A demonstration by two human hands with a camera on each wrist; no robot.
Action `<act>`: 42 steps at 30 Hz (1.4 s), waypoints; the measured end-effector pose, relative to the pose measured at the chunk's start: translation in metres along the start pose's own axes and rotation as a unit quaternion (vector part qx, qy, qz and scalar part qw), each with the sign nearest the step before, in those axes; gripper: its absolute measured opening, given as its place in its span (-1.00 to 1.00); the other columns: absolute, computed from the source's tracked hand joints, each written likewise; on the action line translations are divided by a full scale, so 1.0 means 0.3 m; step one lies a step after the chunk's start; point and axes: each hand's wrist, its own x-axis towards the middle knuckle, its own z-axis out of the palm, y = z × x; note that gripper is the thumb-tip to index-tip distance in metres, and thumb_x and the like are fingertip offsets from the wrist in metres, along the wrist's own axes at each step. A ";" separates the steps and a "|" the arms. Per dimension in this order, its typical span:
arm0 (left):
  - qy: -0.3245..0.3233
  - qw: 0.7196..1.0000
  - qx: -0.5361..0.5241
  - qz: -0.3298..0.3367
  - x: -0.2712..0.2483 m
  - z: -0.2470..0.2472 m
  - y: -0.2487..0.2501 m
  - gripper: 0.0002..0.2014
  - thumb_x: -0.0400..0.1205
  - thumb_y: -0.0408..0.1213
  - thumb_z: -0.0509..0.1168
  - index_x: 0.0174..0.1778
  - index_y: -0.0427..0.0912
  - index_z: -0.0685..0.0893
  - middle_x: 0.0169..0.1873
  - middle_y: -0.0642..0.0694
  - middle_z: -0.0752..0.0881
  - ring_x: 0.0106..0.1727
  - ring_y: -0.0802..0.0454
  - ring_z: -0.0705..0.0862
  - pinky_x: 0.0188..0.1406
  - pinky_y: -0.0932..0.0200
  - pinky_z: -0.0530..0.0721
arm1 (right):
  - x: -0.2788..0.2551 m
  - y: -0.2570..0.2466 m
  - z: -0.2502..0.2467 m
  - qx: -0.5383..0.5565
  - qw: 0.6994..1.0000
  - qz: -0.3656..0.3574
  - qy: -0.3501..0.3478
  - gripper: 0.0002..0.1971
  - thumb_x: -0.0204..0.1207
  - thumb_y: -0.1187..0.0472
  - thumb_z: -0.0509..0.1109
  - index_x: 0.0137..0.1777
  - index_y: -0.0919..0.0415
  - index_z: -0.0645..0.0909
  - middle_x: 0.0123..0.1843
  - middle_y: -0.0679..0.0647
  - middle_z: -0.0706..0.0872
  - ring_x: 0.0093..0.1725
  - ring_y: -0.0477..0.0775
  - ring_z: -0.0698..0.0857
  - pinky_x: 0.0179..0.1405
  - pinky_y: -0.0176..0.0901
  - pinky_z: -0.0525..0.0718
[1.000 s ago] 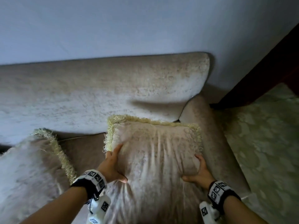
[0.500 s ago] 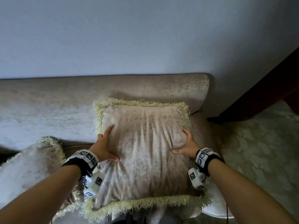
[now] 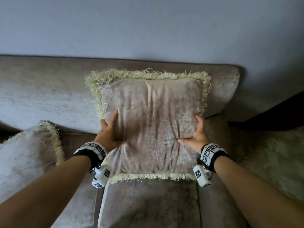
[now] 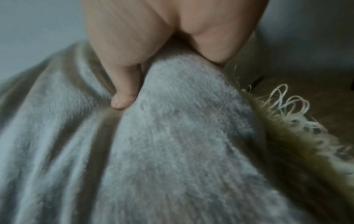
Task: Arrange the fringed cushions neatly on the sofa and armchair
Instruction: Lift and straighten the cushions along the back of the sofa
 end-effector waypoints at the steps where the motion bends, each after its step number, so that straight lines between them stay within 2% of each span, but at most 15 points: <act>1: 0.012 1.000 0.010 -0.002 0.020 0.035 -0.009 0.37 0.18 -0.30 0.72 0.68 0.21 -0.16 0.24 -0.31 0.28 -0.16 -0.34 0.63 0.20 -0.21 0.64 | 0.023 0.030 0.011 -0.003 1.000 -0.005 -0.001 0.18 0.08 0.16 0.78 0.48 -0.39 -0.01 0.57 -0.04 0.29 0.46 0.02 0.36 0.46 0.00 0.37; 5: 0.070 0.997 0.029 -0.016 0.067 0.214 -0.096 0.25 0.15 -0.35 0.73 0.65 0.02 0.07 0.23 -0.57 0.32 -0.16 -0.55 0.61 0.01 -0.32 0.68 | 0.097 0.195 0.101 0.009 1.000 -0.011 0.014 0.12 0.16 0.20 0.73 0.35 -0.55 -0.05 0.48 -0.14 0.24 0.50 0.04 0.35 0.50 0.06 0.35; 8: 0.060 0.995 0.070 -0.034 0.141 0.397 -0.207 0.12 0.21 -0.26 0.69 0.60 -0.15 0.12 0.28 -0.67 0.39 -0.04 -0.58 0.58 0.06 -0.45 0.58 | 0.160 0.306 0.169 0.008 0.998 -0.012 0.063 0.07 0.24 0.25 0.70 0.48 -0.31 -0.01 0.41 -0.11 0.27 0.41 -0.04 0.36 0.43 -0.15 0.31; 11: 0.046 0.990 0.125 -0.047 0.230 0.557 -0.342 -0.19 0.50 0.14 0.21 0.61 -0.26 0.28 0.44 -0.57 0.34 0.25 -0.57 0.50 0.38 -0.49 0.26 | 0.212 0.405 0.226 -0.033 0.994 -0.023 0.100 0.03 0.28 0.20 0.69 0.52 -0.08 -0.01 0.38 -0.07 0.29 0.32 -0.07 0.39 0.33 -0.29 0.33; 13: 0.031 0.990 0.124 -0.061 0.256 0.632 -0.388 -0.25 0.48 0.12 -0.01 0.53 -0.28 0.31 0.42 -0.57 0.34 0.19 -0.71 0.47 0.45 -0.47 0.15 | 0.243 0.479 0.269 -0.048 0.991 -0.031 0.121 0.02 0.27 0.17 0.70 0.45 -0.18 -0.04 0.47 0.07 0.37 0.35 0.03 0.48 0.32 -0.31 0.37; 16: 0.047 0.987 0.111 -0.106 0.264 0.663 -0.382 -0.37 0.43 -0.17 0.28 0.32 -0.18 0.09 0.29 -0.78 0.36 0.05 -0.86 0.47 0.39 -0.50 0.28 | 0.272 0.558 0.324 -0.056 0.990 -0.012 0.129 0.04 0.29 0.17 0.69 0.45 -0.05 -0.11 0.54 0.23 0.33 0.42 0.04 0.44 0.25 -0.47 0.28; 18: 0.047 0.987 0.128 -0.086 0.278 0.681 -0.406 -0.31 0.35 -0.36 0.45 0.23 -0.16 0.11 0.27 -0.66 0.45 0.11 -0.89 0.42 0.40 -0.54 0.27 | 0.279 0.597 0.355 -0.068 0.989 -0.004 0.131 -0.02 0.28 0.17 0.69 0.35 -0.14 -0.09 0.51 0.25 0.34 0.42 0.12 0.47 0.24 -0.40 0.32; 22: 0.055 0.989 0.123 -0.063 0.289 0.659 -0.434 -0.16 0.45 -0.23 0.46 0.38 0.00 -0.07 0.44 -0.66 0.27 0.38 -0.72 0.31 0.48 -0.35 0.29 | 0.270 0.638 0.390 -0.071 0.988 -0.020 0.132 -0.08 0.25 0.32 0.68 0.23 -0.19 0.00 0.38 0.20 0.37 0.31 0.08 0.48 0.12 -0.63 0.29; 24: 0.083 0.990 0.112 -0.032 0.278 0.647 -0.421 -0.06 0.32 -0.36 0.59 0.37 -0.01 0.02 0.32 -0.87 0.24 0.21 -0.81 0.43 0.30 -0.45 0.46 | 0.272 0.640 0.387 -0.077 0.986 -0.043 0.138 -0.07 0.24 0.37 0.67 0.24 -0.18 0.01 0.34 0.14 0.31 0.28 -0.01 0.41 0.05 -0.80 0.22; 26: 0.079 0.990 0.117 0.005 0.254 0.637 -0.406 0.02 0.21 -0.38 0.65 0.41 -0.05 0.07 0.23 -0.93 0.26 0.04 -0.82 0.52 0.17 -0.51 0.53 | 0.267 0.632 0.376 -0.104 0.982 -0.064 0.147 -0.03 0.22 0.31 0.69 0.31 -0.16 0.00 0.43 0.23 0.27 0.34 0.07 0.38 0.28 -0.61 0.33; 28: 0.083 0.990 0.114 0.028 0.226 0.628 -0.409 0.08 0.22 -0.36 0.63 0.48 0.00 0.02 0.23 -0.86 0.31 -0.02 -0.72 0.56 0.12 -0.45 0.57 | 0.247 0.624 0.362 -0.158 0.971 -0.077 0.160 0.00 0.19 0.21 0.70 0.40 -0.10 0.00 0.50 0.33 0.18 0.46 0.26 0.31 0.43 -0.07 0.48; 31: 0.112 0.986 0.116 0.043 0.155 0.589 -0.412 0.00 0.28 -0.35 0.55 0.54 0.11 0.09 0.38 -0.68 0.27 0.16 -0.58 0.51 0.20 -0.36 0.55 | 0.183 0.597 0.330 -0.194 0.960 -0.076 0.188 0.01 0.14 0.08 0.71 0.47 0.03 0.11 0.51 0.16 0.09 0.49 0.29 0.23 0.40 0.22 0.50; 38: 0.231 0.955 0.127 0.140 -0.031 0.534 -0.367 -0.40 0.41 -0.30 0.41 0.41 -0.07 0.46 0.19 -0.42 0.51 0.16 -0.32 0.48 0.10 -0.28 0.58 | 0.025 0.474 0.349 -0.153 0.960 -0.191 0.136 -0.39 0.41 -0.28 0.40 0.23 0.10 0.28 0.16 0.19 0.42 0.01 0.22 0.59 -0.15 0.08 0.70; 40: 0.201 0.947 0.147 0.204 -0.043 0.529 -0.341 -0.37 0.39 -0.30 0.41 0.43 -0.09 0.45 0.23 -0.44 0.51 0.19 -0.34 0.49 0.08 -0.28 0.60 | 0.013 0.435 0.363 -0.161 0.961 -0.200 0.101 -0.38 0.44 -0.45 0.19 0.20 0.07 0.30 0.10 0.20 0.50 -0.03 0.21 0.62 -0.15 -0.01 0.66; 42: 0.206 0.949 0.136 0.196 -0.043 0.525 -0.313 -0.34 0.38 -0.26 0.46 0.42 -0.09 0.44 0.28 -0.48 0.47 0.26 -0.37 0.45 0.17 -0.28 0.56 | 0.015 0.416 0.370 -0.155 0.961 -0.195 0.119 -0.36 0.38 -0.38 0.35 0.21 0.06 0.30 0.16 0.23 0.47 0.06 0.19 0.57 -0.06 -0.01 0.66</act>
